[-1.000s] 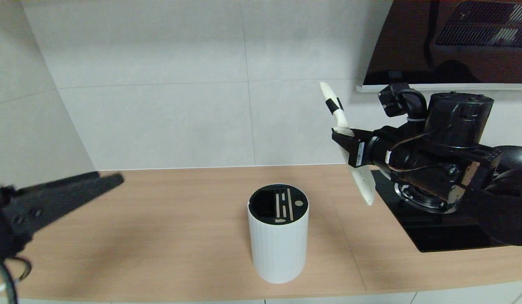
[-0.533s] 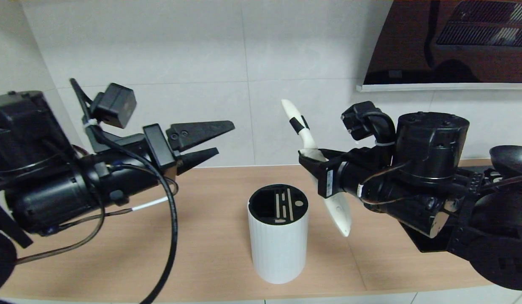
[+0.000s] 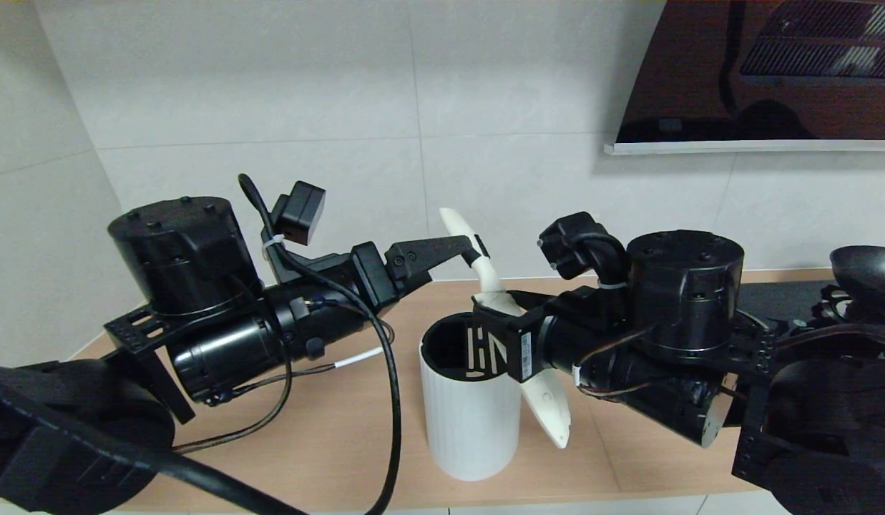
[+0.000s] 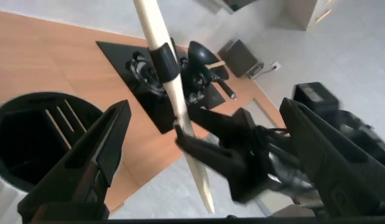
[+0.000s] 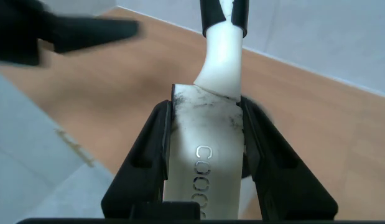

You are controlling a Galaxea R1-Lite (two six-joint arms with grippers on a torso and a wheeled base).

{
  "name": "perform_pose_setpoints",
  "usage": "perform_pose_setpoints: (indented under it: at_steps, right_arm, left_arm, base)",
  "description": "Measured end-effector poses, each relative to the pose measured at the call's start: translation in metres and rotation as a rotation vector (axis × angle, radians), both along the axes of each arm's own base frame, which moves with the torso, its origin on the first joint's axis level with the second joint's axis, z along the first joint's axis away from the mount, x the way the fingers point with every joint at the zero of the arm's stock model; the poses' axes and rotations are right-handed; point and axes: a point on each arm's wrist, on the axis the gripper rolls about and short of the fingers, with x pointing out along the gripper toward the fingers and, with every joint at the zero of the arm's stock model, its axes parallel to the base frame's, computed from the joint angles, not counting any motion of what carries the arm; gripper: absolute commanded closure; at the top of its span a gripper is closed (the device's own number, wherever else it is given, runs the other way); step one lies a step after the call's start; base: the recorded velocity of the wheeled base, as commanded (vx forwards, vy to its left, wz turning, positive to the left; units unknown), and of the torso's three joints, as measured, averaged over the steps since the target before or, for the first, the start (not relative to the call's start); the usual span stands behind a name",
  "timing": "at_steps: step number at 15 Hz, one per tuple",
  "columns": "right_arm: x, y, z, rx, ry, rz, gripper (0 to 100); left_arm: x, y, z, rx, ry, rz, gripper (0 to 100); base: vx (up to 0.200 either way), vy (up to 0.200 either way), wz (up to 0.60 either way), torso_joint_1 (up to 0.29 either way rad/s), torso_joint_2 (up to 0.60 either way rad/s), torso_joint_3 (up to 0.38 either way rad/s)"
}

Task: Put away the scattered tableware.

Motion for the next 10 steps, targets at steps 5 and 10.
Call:
perform_pose_setpoints:
  at_steps: [5,10]
  right_arm:
    - [-0.006,0.007,0.000,0.021,0.017,0.023,100]
    - [-0.018,0.016,-0.003,0.033,0.043,0.067,100]
  left_arm:
    - [0.012,-0.007,-0.014,-0.004,-0.008,0.024,0]
    - [0.020,-0.012,-0.021,0.004,0.006,0.041,0]
  base:
    - [0.000,0.000,0.00,0.000,0.00,0.000]
    - [0.000,0.000,0.00,0.000,0.00,0.000]
